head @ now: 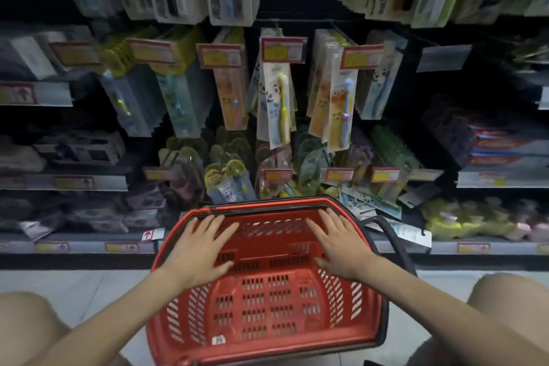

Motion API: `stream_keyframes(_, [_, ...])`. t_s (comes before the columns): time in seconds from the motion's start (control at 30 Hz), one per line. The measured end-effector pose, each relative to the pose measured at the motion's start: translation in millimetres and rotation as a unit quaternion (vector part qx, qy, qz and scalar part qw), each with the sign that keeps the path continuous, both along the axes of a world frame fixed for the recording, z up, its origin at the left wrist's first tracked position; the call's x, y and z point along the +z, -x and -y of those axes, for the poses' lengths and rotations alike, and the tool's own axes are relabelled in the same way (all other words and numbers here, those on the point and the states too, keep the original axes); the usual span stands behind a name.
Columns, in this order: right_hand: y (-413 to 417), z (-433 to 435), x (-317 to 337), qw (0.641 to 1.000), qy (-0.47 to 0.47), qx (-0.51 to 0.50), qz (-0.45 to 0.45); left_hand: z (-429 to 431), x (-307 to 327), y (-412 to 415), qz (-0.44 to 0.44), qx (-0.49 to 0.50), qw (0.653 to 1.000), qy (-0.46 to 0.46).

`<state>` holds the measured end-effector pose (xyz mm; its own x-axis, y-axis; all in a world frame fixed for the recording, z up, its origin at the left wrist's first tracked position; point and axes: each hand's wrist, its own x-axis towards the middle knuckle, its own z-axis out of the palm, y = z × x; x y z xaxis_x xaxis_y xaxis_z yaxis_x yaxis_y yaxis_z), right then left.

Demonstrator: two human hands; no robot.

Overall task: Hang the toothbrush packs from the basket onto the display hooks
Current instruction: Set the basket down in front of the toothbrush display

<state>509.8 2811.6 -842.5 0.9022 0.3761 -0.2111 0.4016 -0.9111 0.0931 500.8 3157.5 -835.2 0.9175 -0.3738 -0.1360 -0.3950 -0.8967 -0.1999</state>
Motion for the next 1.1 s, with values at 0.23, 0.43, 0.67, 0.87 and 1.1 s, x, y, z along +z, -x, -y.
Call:
stream_keyframes(0.23, [-10.6,24.6,-48.4,0.993,0.099,0.066,0.014,-34.1,-65.4,-11.5,-0.055,-0.019,0.995,-0.085])
stream_keyframes(0.43, [-10.1,23.6,-83.7,0.953,0.294,0.047,0.058,-28.5,-86.9,-17.6,-0.012,0.019,0.975,-0.221])
stream_keyframes(0.67, [-19.5,30.6,-86.4,0.914,0.398,0.032,0.076,-16.0,-92.8,-30.5,-0.010,0.078,0.949,-0.307])
stream_keyframes(0.87, [-12.8,41.6,-84.0,0.917,0.391,0.017,0.081,-1.3,-88.6,-25.3,-0.001,0.076,0.954,-0.289])
stream_keyframes(1.1, [-2.9,44.7,-69.9,0.970,0.230,0.014,0.076,21.4,-80.6,-16.3,-0.010,0.110,0.977,-0.181])
